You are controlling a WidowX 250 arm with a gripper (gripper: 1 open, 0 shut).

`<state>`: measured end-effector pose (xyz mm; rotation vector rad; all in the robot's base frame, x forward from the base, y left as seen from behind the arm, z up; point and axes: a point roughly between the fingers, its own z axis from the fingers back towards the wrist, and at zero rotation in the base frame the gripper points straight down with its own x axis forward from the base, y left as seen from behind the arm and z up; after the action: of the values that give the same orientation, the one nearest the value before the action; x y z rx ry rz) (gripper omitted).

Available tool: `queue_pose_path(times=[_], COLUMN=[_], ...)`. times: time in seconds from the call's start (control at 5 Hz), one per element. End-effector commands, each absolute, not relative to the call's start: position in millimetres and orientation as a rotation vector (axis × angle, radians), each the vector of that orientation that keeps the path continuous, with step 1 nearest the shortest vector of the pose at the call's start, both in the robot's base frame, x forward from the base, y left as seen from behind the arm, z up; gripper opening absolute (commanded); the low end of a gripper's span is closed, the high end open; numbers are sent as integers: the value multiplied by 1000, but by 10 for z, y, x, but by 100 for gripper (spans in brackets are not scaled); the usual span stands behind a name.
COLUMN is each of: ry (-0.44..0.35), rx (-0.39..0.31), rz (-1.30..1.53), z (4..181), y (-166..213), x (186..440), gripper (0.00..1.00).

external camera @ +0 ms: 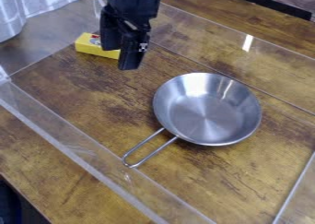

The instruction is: Put the yellow object in the silver pan

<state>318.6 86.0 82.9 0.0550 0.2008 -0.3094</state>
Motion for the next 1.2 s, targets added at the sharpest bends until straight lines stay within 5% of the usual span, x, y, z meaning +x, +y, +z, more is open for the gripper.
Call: queue_pose_path(times=[0.0, 0.8, 1.0], ry=[143, 144, 145], rx=[80, 80, 79], rz=[-304, -305, -306], z=[981, 752, 702], y=[974, 1148, 1177], x=[3280, 3369, 3376], gripper=[100, 100, 0])
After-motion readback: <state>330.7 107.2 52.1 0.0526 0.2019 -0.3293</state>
